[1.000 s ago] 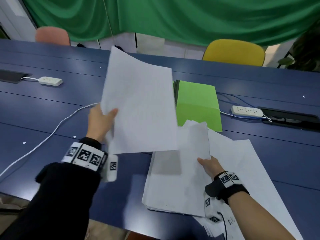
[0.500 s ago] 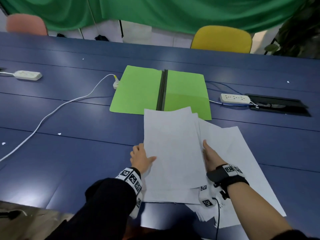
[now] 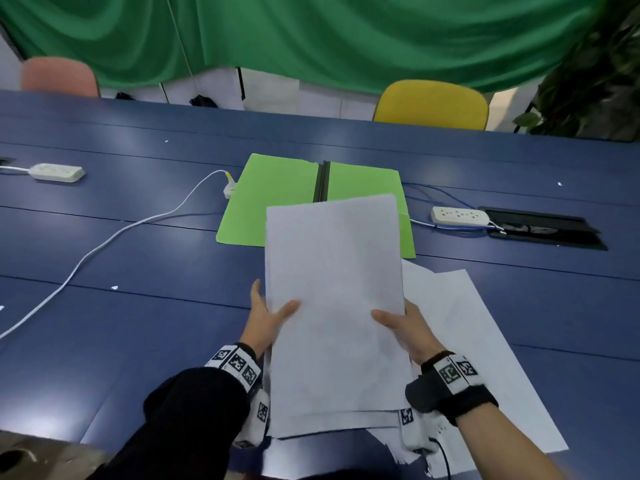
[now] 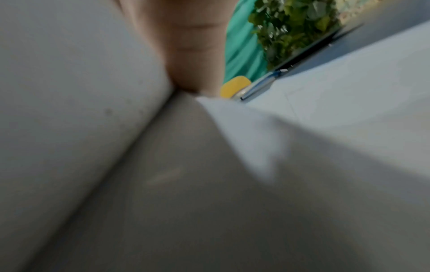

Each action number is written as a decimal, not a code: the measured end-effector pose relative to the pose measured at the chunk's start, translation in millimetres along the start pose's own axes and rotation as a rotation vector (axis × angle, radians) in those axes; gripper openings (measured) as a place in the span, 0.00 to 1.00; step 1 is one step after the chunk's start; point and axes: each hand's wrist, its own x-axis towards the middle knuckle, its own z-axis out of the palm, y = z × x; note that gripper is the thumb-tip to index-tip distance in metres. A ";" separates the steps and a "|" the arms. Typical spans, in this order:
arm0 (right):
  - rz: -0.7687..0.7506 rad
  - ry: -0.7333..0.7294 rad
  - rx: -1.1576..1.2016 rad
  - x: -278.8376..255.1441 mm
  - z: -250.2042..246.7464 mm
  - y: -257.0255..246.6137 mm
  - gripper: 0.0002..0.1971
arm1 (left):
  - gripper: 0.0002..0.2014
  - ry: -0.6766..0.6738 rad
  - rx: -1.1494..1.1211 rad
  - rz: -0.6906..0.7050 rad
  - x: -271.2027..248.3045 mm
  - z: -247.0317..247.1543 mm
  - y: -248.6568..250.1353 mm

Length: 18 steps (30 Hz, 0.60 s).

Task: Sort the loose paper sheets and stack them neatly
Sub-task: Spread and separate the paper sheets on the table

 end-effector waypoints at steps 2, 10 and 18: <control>-0.120 0.007 0.026 -5.6 4.8 -22.3 0.16 | 0.28 0.080 -0.038 0.182 -1.2 1.8 28.6; -0.502 0.153 0.072 -19.8 45.9 -113.0 0.17 | 0.15 0.322 -0.123 0.744 -18.0 22.0 116.7; -0.422 0.162 0.067 -15.6 52.3 -94.3 0.15 | 0.21 0.316 -0.141 0.675 -19.3 4.1 92.2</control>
